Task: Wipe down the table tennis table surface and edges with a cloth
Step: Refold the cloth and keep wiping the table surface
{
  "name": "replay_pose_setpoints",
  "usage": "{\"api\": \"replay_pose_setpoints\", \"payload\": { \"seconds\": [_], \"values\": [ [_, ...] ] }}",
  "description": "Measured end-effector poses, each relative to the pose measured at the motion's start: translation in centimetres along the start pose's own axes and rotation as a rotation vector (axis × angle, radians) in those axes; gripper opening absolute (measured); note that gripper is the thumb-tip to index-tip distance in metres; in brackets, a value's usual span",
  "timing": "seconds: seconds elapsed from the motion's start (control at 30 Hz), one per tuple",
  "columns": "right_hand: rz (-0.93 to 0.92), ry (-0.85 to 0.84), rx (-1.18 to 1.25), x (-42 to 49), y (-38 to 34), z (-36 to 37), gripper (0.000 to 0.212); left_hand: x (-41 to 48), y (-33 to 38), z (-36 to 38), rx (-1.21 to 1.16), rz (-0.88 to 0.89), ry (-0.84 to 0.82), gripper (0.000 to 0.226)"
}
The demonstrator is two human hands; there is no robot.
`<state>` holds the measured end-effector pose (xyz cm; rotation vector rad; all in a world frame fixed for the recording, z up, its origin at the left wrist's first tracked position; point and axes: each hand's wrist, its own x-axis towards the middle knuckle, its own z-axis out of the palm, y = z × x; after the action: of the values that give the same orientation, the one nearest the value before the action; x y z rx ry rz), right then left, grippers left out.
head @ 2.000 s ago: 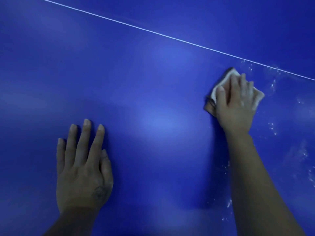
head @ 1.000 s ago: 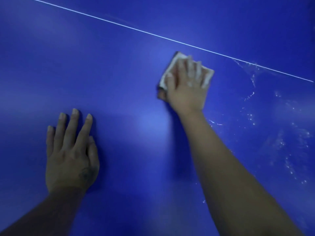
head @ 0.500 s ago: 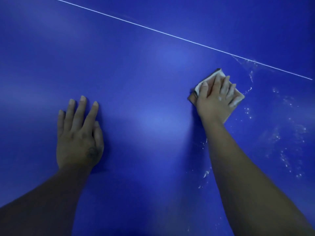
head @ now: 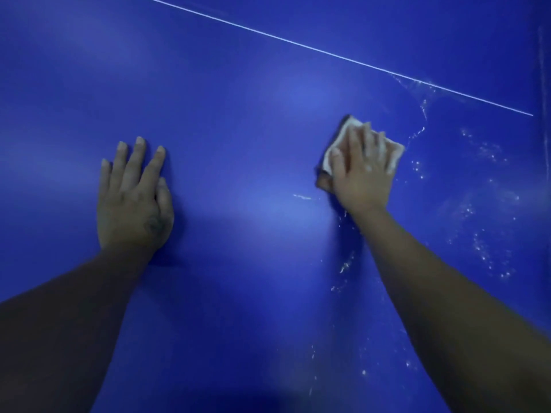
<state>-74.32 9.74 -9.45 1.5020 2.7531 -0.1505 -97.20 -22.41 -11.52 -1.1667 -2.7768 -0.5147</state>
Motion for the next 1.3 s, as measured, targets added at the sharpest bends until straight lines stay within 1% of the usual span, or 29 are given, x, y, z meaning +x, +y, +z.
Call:
{"api": "replay_pose_setpoints", "payload": {
  "seconds": [0.1, 0.17, 0.2, 0.27, 0.37, 0.4, 0.47, 0.53, 0.6, 0.73, 0.83, 0.9, 0.97, 1.07, 1.17, 1.23, 1.3],
  "values": [
    [0.185, 0.009, 0.007, -2.3, -0.4, 0.0, 0.067, -0.3, 0.4, -0.5, 0.004, -0.036, -0.033, 0.055],
    [0.225, 0.024, 0.017, -3.9, -3.0, 0.2, 0.068, -1.1, 0.9, -1.0, -0.019, -0.058, -0.067, 0.061],
    [0.209, 0.023, 0.017, -5.0, -4.6, 0.3, 0.069, -2.2, 1.3, -1.3, -0.021, -0.060, -0.082, 0.064],
    [0.089, 0.006, 0.015, -7.4, -8.1, 0.5, 0.068, -5.7, 2.1, -1.6, -0.003, -0.069, -0.096, 0.070],
    [-0.226, -0.016, 0.034, -12.1, -11.8, 1.2, 0.065, -13.0, 3.6, -2.4, 0.055, -0.136, -0.107, 0.075],
    [-0.309, -0.025, 0.053, -13.1, -11.9, 1.3, 0.064, -15.3, 4.3, -2.6, 0.070, -0.160, -0.115, 0.075],
    [-0.417, -0.029, 0.083, -13.6, -10.2, 1.5, 0.063, -18.6, 5.1, -2.9, 0.086, -0.172, -0.143, 0.076],
    [-0.435, -0.008, 0.057, -12.6, -7.2, 1.4, 0.063, -19.6, 5.0, -2.9, 0.098, -0.165, -0.156, 0.076],
    [-0.345, 0.013, 0.027, -11.0, -3.5, 1.0, 0.062, -19.5, 5.1, -2.9, 0.100, -0.175, -0.165, 0.075],
    [-0.020, -0.001, 0.019, -9.2, 2.8, -0.2, 0.064, -19.6, 5.4, -3.1, 0.075, -0.197, -0.173, 0.074],
    [0.134, -0.003, 0.015, -10.4, 2.7, 0.0, 0.066, -19.6, 5.4, -3.1, 0.068, -0.201, -0.181, 0.073],
    [0.153, -0.002, 0.008, -12.0, 0.3, 0.1, 0.068, -19.6, 5.3, -3.1, 0.077, -0.206, -0.185, 0.072],
    [0.062, -0.010, 0.015, -14.2, -2.8, 0.4, 0.067, -19.7, 5.3, -3.1, 0.068, -0.210, -0.192, 0.072],
    [-0.200, -0.019, 0.037, -18.3, -7.1, 1.4, 0.064, -19.7, 5.2, -3.0, 0.064, -0.215, -0.205, 0.072],
    [-0.385, -0.047, 0.088, -21.0, -7.3, 2.2, 0.064, -19.7, 5.1, -2.9, 0.069, -0.208, -0.189, 0.071],
    [-0.422, -0.044, 0.078, -20.9, -4.9, 2.1, 0.064, -19.7, 5.0, -2.8, 0.072, -0.207, -0.191, 0.072],
    [-0.354, -0.026, 0.052, -20.3, -1.5, 1.8, 0.063, -19.7, 5.1, -2.8, 0.075, -0.209, -0.192, 0.071]
  ]
}}
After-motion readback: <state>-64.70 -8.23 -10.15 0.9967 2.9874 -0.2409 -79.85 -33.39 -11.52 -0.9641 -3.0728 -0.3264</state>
